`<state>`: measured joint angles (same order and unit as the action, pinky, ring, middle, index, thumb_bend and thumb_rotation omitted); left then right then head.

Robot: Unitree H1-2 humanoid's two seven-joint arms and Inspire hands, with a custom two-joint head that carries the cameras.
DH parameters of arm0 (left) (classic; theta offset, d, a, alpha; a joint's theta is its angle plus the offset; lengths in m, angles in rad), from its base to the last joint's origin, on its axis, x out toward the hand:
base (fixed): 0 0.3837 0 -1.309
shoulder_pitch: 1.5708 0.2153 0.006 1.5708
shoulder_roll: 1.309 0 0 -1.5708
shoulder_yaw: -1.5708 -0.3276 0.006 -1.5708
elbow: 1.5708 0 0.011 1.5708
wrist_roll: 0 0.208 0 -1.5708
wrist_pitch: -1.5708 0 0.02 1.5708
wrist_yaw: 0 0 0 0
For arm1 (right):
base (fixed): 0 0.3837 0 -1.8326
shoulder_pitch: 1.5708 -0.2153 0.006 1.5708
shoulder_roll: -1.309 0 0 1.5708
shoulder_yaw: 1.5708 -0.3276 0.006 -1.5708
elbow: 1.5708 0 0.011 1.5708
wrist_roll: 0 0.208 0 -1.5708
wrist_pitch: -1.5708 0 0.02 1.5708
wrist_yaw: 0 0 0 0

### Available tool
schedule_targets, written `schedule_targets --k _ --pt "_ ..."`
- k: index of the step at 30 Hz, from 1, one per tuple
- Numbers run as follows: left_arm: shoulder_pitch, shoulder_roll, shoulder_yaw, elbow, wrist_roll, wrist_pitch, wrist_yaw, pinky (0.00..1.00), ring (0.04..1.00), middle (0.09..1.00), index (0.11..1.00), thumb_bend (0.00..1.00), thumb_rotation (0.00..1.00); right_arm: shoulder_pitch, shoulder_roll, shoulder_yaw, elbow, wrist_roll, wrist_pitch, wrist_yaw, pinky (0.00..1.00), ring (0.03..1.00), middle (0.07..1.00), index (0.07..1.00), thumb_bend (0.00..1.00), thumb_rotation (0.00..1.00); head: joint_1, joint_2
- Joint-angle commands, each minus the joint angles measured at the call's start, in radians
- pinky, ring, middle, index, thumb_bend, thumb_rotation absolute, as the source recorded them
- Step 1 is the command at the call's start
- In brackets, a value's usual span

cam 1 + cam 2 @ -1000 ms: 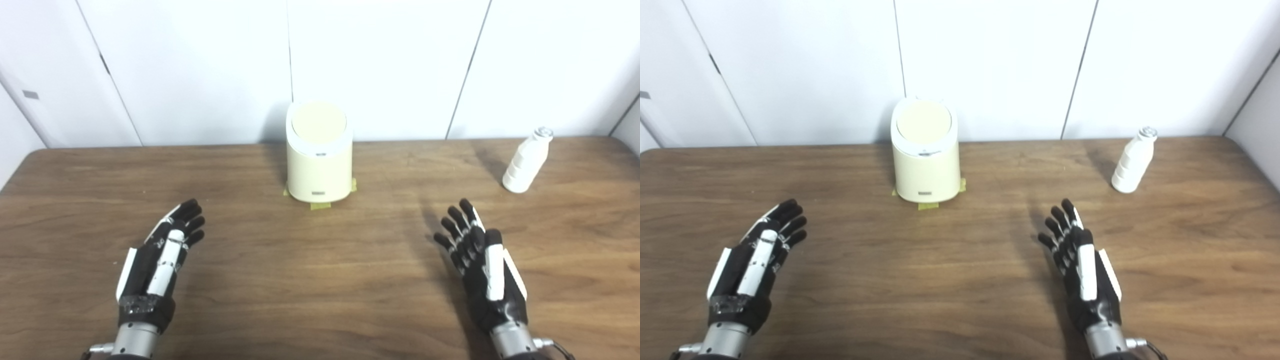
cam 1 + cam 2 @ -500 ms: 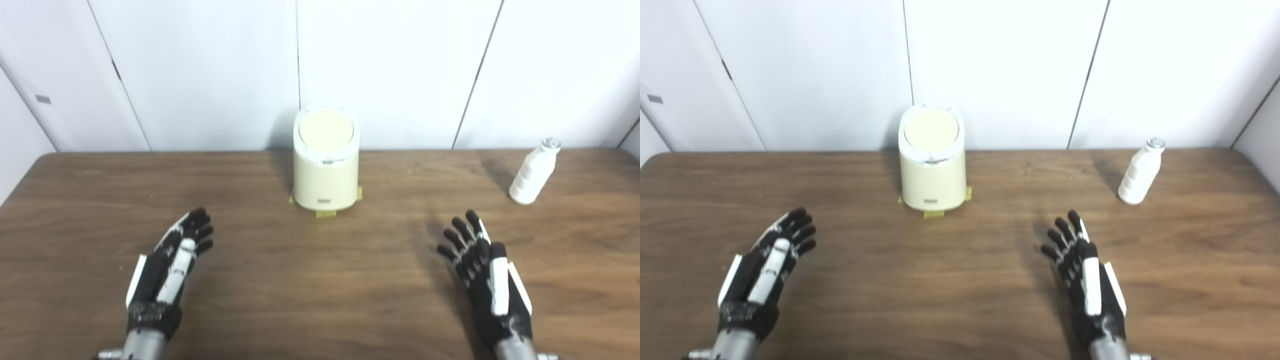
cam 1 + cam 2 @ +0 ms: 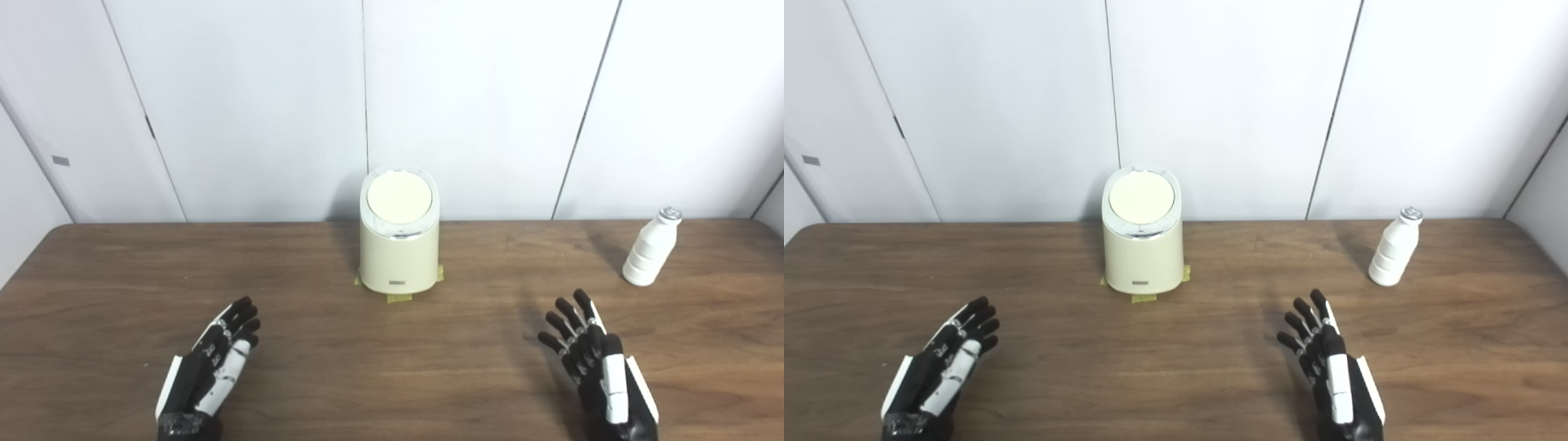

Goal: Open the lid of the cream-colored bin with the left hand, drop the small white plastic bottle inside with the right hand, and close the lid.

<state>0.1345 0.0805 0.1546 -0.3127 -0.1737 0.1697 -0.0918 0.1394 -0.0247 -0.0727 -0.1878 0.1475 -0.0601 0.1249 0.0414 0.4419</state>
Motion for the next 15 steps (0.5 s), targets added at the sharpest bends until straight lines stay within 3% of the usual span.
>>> schedule_targets --k 1,4,7,10,13,15 --pt "0.156 -0.038 -0.025 -0.026 0.036 -0.043 0.017 0.85 0.853 0.861 0.887 0.47 0.23 0.139 0.001 0.003 0.079 0.014 -0.073 0.015 0.84 0.922 0.949 1.0 0.57 0.99 0.0 -0.006" --pt "0.128 -0.045 -0.038 -0.052 0.058 -0.028 0.032 0.83 0.86 0.88 0.906 0.52 0.14 0.13 -0.002 0.003 0.102 0.017 -0.085 0.017 0.85 0.926 0.951 1.0 0.56 1.0 -0.001 -0.016" --pt "0.063 -0.038 -0.054 -0.088 0.109 -0.017 0.051 0.74 0.862 0.895 0.917 0.55 0.06 0.117 -0.006 0.006 0.129 0.018 -0.099 0.019 0.84 0.929 0.956 1.0 0.53 1.0 0.004 -0.027" --pt "-0.027 -0.016 -0.066 -0.122 0.166 0.016 0.073 0.71 0.823 0.861 0.884 0.59 0.08 0.106 -0.006 0.009 0.149 0.013 -0.109 0.018 0.84 0.924 0.954 1.0 0.52 1.0 0.013 -0.036" --pt "-0.097 -0.003 -0.062 -0.135 0.184 0.067 0.082 0.76 0.836 0.858 0.875 0.62 0.09 0.096 -0.004 0.011 0.165 0.007 -0.116 0.017 0.84 0.925 0.957 1.0 0.51 1.0 0.017 -0.048" --pt "-0.135 0.009 -0.062 -0.13 0.207 0.078 0.085 0.77 0.829 0.853 0.872 0.66 0.18 0.091 0.001 0.009 0.175 -0.004 -0.12 0.011 0.82 0.917 0.949 1.0 0.51 1.0 0.013 -0.053"
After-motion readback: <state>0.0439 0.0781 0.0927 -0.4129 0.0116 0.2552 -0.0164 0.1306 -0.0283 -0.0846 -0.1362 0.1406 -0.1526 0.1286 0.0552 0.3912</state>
